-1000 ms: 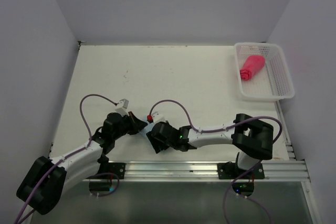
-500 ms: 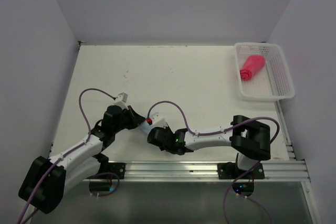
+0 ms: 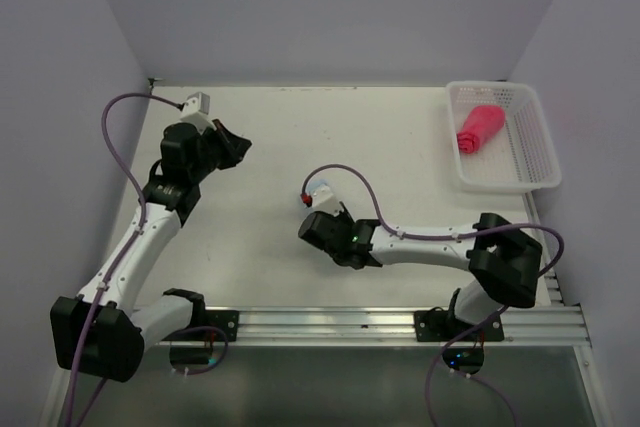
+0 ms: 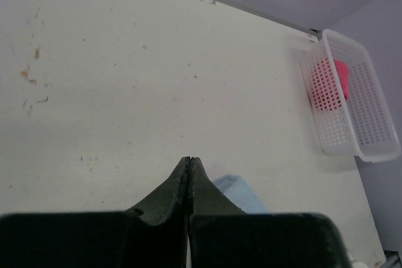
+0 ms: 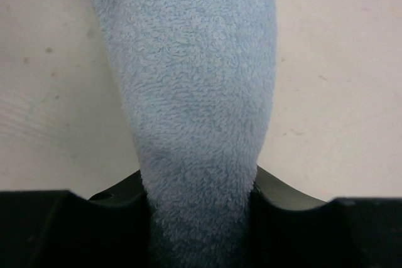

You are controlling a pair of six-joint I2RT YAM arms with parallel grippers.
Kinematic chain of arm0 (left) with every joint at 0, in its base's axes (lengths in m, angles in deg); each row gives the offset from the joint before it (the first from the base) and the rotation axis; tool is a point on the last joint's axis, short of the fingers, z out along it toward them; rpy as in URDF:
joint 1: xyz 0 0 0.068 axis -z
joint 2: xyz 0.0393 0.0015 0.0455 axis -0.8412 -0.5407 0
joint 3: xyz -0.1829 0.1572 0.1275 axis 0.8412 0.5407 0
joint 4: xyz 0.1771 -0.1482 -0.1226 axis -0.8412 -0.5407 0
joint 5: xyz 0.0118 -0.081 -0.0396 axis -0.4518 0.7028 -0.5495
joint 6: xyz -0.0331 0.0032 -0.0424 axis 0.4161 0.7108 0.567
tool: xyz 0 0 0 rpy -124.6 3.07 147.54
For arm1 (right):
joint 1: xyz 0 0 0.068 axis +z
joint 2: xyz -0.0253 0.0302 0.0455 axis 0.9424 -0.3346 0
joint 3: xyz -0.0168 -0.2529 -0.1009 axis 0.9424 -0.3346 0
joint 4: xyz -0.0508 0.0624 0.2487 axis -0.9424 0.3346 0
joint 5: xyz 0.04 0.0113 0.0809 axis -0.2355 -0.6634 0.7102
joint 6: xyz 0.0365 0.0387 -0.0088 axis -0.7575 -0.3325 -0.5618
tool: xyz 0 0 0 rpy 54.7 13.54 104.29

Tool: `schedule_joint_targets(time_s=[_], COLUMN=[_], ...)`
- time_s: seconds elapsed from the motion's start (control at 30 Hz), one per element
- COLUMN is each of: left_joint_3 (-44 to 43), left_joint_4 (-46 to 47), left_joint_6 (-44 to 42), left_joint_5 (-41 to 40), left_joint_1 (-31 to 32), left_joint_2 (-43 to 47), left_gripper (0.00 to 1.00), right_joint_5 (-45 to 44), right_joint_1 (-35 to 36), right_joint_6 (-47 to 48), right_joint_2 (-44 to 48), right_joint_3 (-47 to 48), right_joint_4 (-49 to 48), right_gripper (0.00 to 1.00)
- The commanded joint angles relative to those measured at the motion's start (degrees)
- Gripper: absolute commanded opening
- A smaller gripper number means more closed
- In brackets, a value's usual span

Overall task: Roll the towels
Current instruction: Place the rolled towel into the container

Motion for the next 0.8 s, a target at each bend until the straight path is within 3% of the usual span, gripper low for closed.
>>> schedule_joint_targets(time_s=[0.0,0.4,0.77], left_joint_3=[-2.6,-5.49,-3.22], left_joint_4=[-4.42,-5.82,-2.83], left_joint_6=[-4.94,-10.04,-12.06], left_joint_5=[0.0,3.08,7.65], left_joint_1=[-0.68,-1.47,-1.47], left_joint_2=[-1.55,-7.61,-10.87], left_gripper=[0.0,0.0,0.0], right_joint_5=[-3.32,1.42,9.5], right_joint_1=[-5.26,-30.92,-58.69], right_joint_6=[6.38,20.72,19.32], right_joint_2=[5.32,9.54,13.23], right_joint_3=[2.45,14.93,17.4], right_joint_4=[-0.7,-0.53,-4.65], right_gripper=[0.0,0.0,0.0])
